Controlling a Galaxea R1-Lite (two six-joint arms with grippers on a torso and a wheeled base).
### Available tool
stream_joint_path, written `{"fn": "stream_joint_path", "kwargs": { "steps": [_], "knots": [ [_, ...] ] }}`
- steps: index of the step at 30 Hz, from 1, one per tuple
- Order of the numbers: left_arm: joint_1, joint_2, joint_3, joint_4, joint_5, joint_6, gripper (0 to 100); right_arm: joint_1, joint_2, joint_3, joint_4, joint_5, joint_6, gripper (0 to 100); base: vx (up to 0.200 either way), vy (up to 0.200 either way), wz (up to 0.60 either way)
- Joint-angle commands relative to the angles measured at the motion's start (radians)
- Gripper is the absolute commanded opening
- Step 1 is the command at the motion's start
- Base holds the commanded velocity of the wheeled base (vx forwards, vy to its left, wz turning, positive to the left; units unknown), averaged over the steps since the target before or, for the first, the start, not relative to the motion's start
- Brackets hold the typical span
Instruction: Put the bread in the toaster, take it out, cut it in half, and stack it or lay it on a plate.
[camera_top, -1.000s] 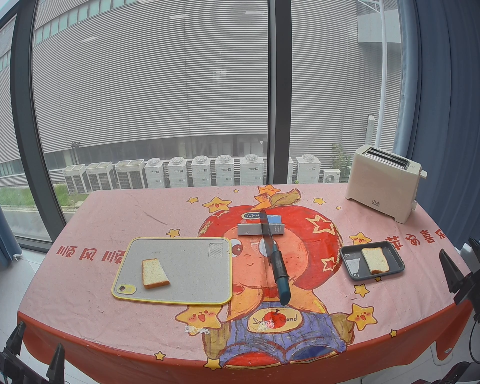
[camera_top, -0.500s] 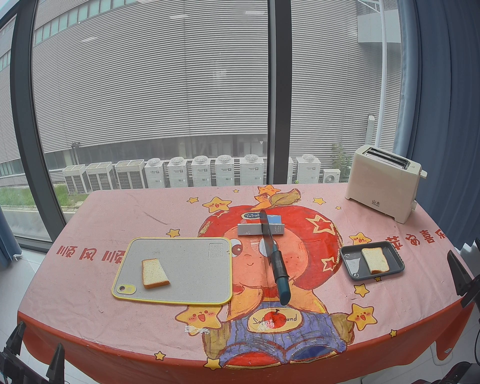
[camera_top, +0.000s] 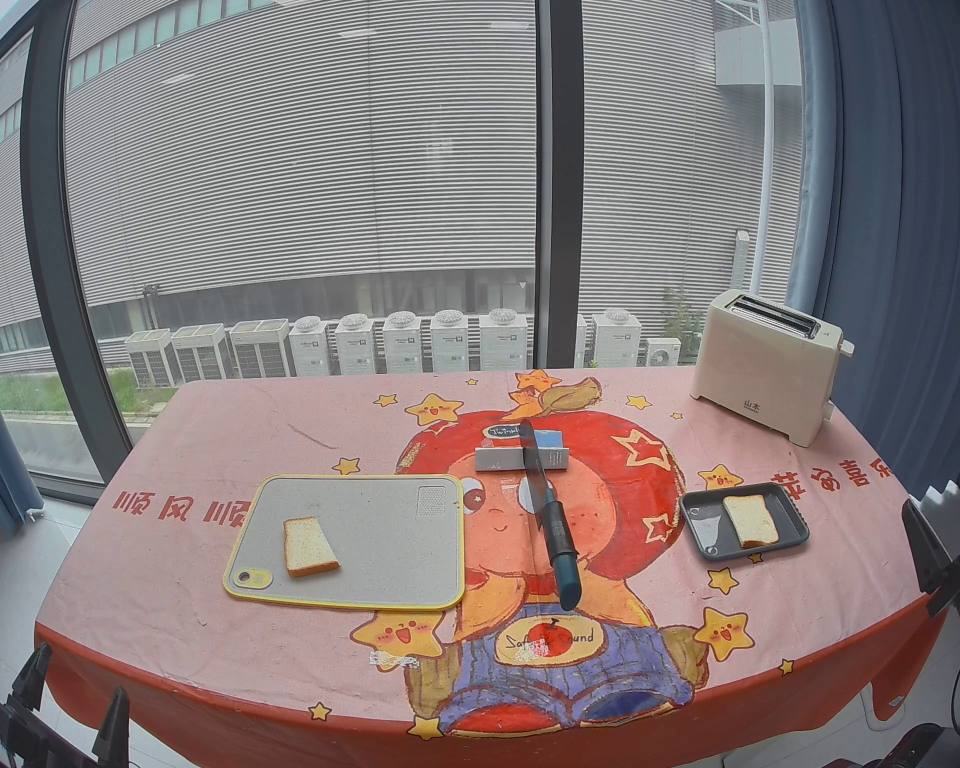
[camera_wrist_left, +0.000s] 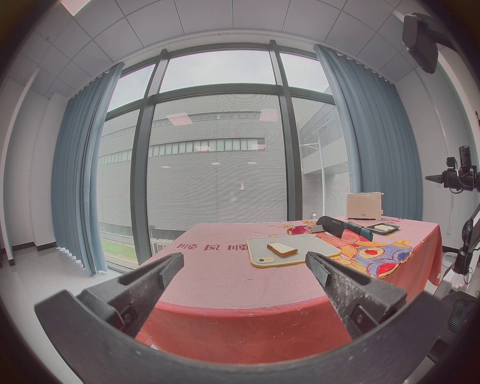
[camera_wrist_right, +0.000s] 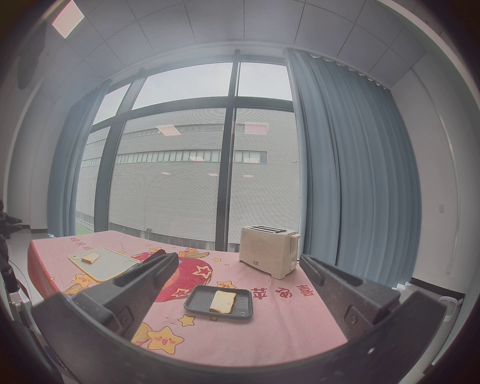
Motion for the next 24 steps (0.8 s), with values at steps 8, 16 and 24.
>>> {"fn": "stream_joint_path", "kwargs": {
  "steps": [8, 16, 24],
  "knots": [
    [0.0, -0.007, 0.016, 0.0, 0.0, 0.0, 100, -0.001, -0.061, 0.021, 0.002, 0.0, -0.007, 100, 0.0, 0.0, 0.0],
    [0.0, -0.005, 0.016, 0.0, 0.0, 0.0, 100, -0.001, -0.16, 0.04, 0.103, -0.001, -0.005, 100, 0.0, 0.0, 0.0],
    [0.0, -0.005, 0.016, 0.0, 0.0, 0.0, 100, -0.034, -0.363, -0.026, 0.407, 0.002, 0.001, 100, 0.0, 0.0, 0.0]
  ]
}}
